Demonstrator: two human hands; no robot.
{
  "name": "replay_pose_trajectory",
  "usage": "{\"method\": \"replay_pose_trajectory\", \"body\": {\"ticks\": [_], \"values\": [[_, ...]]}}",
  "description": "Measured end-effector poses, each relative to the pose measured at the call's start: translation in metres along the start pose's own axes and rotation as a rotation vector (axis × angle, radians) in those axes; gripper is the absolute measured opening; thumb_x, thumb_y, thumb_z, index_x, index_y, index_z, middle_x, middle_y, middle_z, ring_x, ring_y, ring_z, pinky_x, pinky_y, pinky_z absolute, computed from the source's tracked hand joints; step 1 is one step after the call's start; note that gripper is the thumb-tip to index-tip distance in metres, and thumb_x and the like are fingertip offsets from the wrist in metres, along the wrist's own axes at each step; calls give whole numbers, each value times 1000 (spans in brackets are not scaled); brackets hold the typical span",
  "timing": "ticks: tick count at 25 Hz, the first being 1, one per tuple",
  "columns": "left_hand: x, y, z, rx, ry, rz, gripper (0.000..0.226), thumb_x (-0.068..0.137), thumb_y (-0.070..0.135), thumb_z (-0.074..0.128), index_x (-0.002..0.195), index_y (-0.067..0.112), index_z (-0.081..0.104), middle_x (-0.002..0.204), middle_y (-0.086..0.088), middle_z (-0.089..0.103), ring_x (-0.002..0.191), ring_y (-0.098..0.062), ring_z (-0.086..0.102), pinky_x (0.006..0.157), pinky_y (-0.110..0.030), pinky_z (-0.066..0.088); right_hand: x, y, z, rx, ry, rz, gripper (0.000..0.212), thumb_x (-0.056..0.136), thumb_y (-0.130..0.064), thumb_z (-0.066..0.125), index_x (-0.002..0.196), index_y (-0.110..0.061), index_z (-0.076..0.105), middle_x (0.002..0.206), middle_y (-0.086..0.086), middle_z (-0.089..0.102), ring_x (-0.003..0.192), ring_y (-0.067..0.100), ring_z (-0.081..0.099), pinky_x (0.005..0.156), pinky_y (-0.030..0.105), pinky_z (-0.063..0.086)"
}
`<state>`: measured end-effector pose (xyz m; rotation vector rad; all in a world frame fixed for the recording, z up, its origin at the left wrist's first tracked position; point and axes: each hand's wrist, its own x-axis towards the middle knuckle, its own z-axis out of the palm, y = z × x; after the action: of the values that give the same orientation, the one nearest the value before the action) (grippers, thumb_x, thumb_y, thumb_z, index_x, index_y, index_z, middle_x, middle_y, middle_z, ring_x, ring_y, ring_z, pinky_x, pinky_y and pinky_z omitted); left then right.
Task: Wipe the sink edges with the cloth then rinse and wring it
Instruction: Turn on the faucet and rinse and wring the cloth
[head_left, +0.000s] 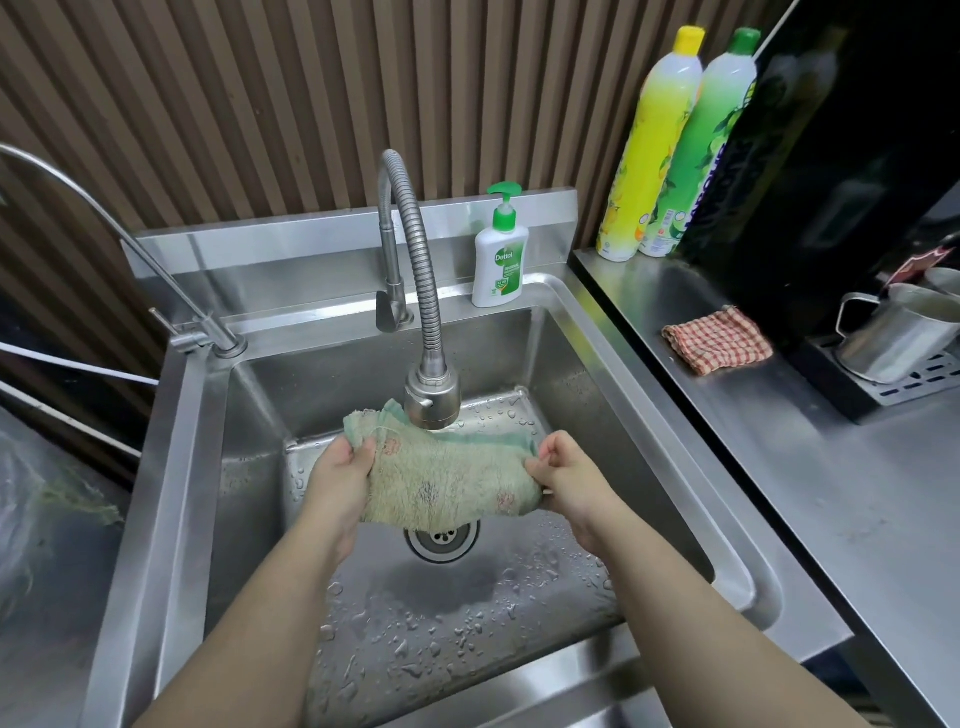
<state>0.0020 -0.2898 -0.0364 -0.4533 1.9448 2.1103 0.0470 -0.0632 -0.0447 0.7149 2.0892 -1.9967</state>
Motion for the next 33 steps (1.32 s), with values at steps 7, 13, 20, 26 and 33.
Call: {"method": "replay_pose_trajectory", "body": {"ticks": [7, 13, 20, 26, 33], "values": [[1, 27, 16, 447, -655, -36, 19, 90, 17, 57, 108, 14, 62, 97, -9, 73, 89, -25, 69, 81, -39, 53, -7, -30, 25, -287, -422, -151, 56, 74, -10, 77, 123, -20, 50, 113, -9, 52, 105, 7, 49, 97, 29, 37], [10, 14, 14, 391, -709, -123, 54, 69, 16, 80, 115, 17, 53, 105, -10, 69, 89, -21, 67, 77, -34, 54, -22, -37, -4, -140, -226, -230, 26, 89, -9, 60, 69, -18, 46, 55, -14, 48, 50, 0, 43, 50, 15, 32], [-11, 17, 115, 111, -744, -77, 28, 82, 21, 61, 109, 13, 62, 103, -4, 72, 95, -17, 66, 84, -32, 49, -40, -55, -81, 205, -13, -261, 9, 96, -14, 49, 97, -6, 52, 85, 1, 62, 75, 12, 60, 67, 21, 49], [-27, 64, 263, 91, -805, 28, 12, 90, 22, 56, 99, 16, 62, 87, -1, 72, 79, -15, 69, 64, -29, 54, -48, -83, -205, 218, 174, -204, 24, 92, -38, 54, 112, -25, 53, 111, -3, 67, 97, 13, 65, 82, 31, 53], [-37, 75, 379, 242, -817, 254, 15, 84, 34, 65, 81, 21, 59, 78, 11, 68, 70, -5, 63, 61, -15, 44, -47, -99, -319, -39, 296, -460, 21, 91, -15, 59, 96, 1, 46, 90, 5, 53, 82, 12, 49, 69, 24, 40]]}}
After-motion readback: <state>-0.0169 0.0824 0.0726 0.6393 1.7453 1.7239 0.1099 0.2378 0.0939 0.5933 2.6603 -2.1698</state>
